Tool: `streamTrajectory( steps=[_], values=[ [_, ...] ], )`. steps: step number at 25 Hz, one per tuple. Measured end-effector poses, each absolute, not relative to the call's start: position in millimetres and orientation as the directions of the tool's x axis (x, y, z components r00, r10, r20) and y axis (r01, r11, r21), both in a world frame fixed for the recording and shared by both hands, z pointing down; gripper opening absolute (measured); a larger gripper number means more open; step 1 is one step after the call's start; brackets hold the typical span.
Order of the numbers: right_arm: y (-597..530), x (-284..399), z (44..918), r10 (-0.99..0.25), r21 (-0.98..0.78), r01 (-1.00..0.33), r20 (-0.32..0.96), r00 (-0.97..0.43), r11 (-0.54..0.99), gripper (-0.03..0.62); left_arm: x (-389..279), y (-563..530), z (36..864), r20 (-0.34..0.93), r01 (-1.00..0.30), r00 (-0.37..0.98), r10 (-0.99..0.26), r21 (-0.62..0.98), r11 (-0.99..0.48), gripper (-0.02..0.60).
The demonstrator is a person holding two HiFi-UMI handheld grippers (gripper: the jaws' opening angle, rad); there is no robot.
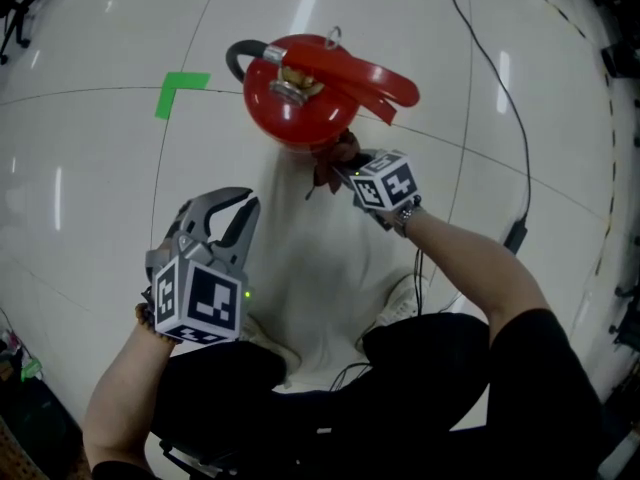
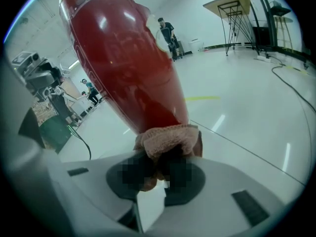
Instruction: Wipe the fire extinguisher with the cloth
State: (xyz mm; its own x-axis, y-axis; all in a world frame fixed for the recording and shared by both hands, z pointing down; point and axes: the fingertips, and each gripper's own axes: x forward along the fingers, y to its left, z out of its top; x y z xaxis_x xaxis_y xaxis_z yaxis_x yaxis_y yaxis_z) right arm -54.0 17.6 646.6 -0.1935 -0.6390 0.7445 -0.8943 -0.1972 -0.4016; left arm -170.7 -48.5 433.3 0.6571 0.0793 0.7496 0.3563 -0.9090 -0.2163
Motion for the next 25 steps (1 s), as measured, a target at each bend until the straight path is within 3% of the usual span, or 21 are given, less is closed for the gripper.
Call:
streamTrajectory(
  steps=[16,25],
  values=[
    [34.1,-63.5,584.9,-0.71,-0.406,-0.911,0.662,-0.24,-0.071,0.077,-156.5,-22.7,430.0,0.713,0.373,0.678,0.179,-0.124,-0.919,0.038],
    [37.6,-118.3,483.3,-0.762,-0.386,-0.902,0.521,-0.385,0.192,0.077,-160.3,-16.1,409.8,0.657,0.414,0.706,0.265,-0.078,-0.907,0.038]
  ],
)
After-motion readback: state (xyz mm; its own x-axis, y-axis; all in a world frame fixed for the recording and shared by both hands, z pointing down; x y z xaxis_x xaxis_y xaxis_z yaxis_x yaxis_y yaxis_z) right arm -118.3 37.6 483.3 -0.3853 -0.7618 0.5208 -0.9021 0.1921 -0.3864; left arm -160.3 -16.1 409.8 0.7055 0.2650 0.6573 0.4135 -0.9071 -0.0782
